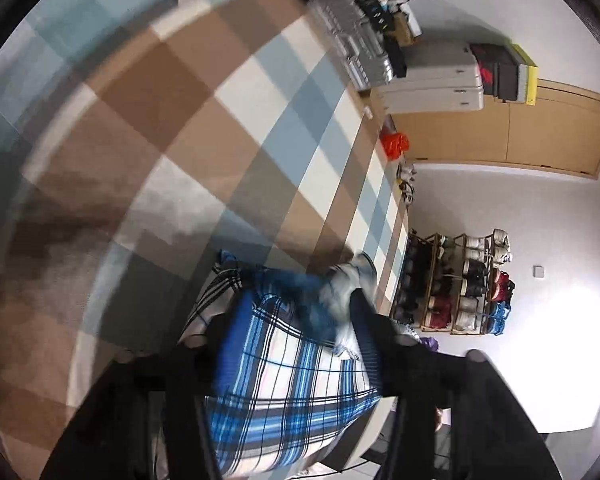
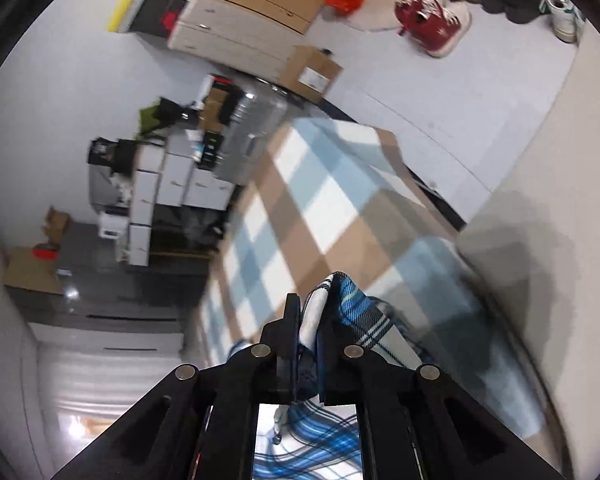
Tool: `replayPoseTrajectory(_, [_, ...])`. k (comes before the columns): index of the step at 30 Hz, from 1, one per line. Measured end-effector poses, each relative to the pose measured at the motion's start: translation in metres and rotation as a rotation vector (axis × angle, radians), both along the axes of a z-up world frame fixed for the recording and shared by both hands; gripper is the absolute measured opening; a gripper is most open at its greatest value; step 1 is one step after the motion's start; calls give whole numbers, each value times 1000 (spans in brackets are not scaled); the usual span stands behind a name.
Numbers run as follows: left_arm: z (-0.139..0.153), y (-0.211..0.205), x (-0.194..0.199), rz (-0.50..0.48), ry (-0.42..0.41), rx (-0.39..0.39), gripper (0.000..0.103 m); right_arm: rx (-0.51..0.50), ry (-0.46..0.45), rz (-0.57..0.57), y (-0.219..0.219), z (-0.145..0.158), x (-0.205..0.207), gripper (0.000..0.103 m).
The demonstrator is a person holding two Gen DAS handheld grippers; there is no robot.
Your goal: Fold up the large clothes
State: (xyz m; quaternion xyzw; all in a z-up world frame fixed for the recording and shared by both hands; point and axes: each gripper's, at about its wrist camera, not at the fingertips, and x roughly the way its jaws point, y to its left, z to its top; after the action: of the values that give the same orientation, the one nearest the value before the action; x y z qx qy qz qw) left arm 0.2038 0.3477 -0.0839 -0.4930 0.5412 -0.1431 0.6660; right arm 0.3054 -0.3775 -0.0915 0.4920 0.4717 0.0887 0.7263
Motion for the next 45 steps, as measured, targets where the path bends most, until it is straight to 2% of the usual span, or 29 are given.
replayPoseTrajectory(2, [12,5,-9,-1,-22,29,46,23,-20,-8,-5,4,-4,11])
replayPoseTrajectory(4, [14,5,-12,9,-32,54,46,51,-58,-54,-15,10,-15,39])
replayPoseTrajectory(5, [17,2,-14,4,-37,73,46,66,-81,-98,-21,14,-22,85])
replayPoseTrajectory(6, [20,0,-18,-8,-41,91,46,74,-112,-139,-25,19,-27,103])
replayPoseTrajectory(7, [18,-5,-16,-14,-41,98,46,61,-162,-193,-30,26,-37,103])
replayPoseTrajectory(9, [21,-18,-20,-44,-52,117,46,10,-202,-178,-29,39,-42,103])
replayPoseTrajectory(10, [23,-21,-18,-54,-56,127,46,-36,-211,-131,-22,45,-42,103])
replayPoseTrajectory(13, [34,-54,-22,-149,-101,186,46,-265,-193,79,22,58,-40,103])
replayPoseTrajectory(16, [34,-95,-26,-268,-134,266,46,-600,-143,322,90,54,-36,103])
replayPoseTrajectory(18, [27,-122,-25,-338,-141,344,46,-712,-146,433,124,41,-34,103])
replayPoseTrajectory(20, [15,-139,-20,-372,-135,371,46,-790,-138,515,154,26,-30,103])
replayPoseTrajectory(23, [-21,-148,-11,-392,-55,397,46,-801,-122,604,182,1,-24,103])
replayPoseTrajectory(25, [-38,-144,-10,-387,-31,417,46,-896,-68,633,195,-17,-21,103])
replayPoseTrajectory(27, [-57,-134,-11,-374,-26,379,46,-960,-15,658,195,-35,-19,103])
replayPoseTrajectory(29, [-64,-127,-12,-361,-51,356,42,-1018,18,677,188,-53,-19,103])
replayPoseTrajectory(31, [-68,-122,-13,-368,-65,374,28,-1042,23,700,180,-62,-24,103])
replayPoseTrajectory(34, [-71,-109,-17,-339,-49,358,27,-1061,32,675,170,-54,-31,103])
replayPoseTrajectory(35, [-68,-108,-20,-331,-44,364,27,-1070,16,669,171,-46,-35,103])
replayPoseTrajectory(37, [-51,-103,-31,-326,-58,396,27,-1056,-85,652,179,-20,-48,103])
replayPoseTrajectory(39, [-31,-116,-47,-367,-109,409,27,-981,-222,664,193,9,-69,103])
replayPoseTrajectory(41, [-14,-132,-59,-413,-163,394,28,-929,-300,702,214,24,-85,103])
replayPoseTrajectory(43, [-4,-151,-72,-457,-208,387,38,-917,-345,750,241,27,-98,103])
replayPoseTrajectory(45, [-3,-173,-81,-508,-252,416,42,-945,-351,811,272,18,-105,103])
